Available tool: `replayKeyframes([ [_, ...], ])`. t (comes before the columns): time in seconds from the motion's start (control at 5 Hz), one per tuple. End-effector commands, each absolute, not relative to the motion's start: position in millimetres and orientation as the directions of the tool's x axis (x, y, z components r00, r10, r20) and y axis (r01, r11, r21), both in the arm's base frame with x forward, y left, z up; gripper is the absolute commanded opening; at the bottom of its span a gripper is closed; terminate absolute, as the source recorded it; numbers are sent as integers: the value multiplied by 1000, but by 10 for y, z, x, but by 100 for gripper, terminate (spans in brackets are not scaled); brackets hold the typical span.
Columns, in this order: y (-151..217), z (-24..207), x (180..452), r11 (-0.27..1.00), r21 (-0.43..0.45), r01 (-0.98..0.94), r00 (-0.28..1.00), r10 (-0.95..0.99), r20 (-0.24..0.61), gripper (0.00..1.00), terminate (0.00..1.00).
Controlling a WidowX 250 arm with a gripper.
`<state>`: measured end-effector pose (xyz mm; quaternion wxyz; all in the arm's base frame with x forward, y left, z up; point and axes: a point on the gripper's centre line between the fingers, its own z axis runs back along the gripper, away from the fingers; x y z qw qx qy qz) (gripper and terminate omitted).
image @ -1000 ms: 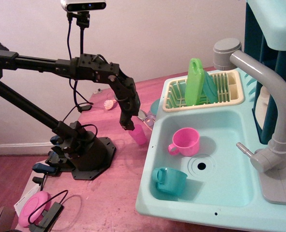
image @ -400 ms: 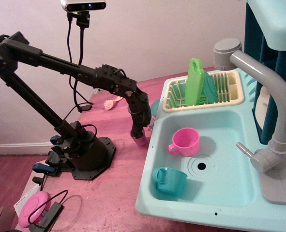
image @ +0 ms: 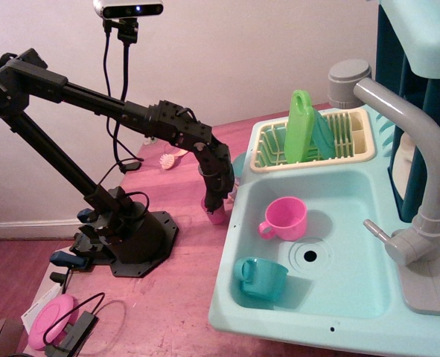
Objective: Put cup from anywhere into sink
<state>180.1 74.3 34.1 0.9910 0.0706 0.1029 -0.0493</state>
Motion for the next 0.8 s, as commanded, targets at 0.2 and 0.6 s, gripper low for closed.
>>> replayKeyframes([
  [0.2, 575, 557, 1898, 979, 132, 156, 978, -135, -158, 0, 0],
  [0.6, 724, 1497, 1585, 970, 223, 94, 991, -69, -118, 0, 0],
])
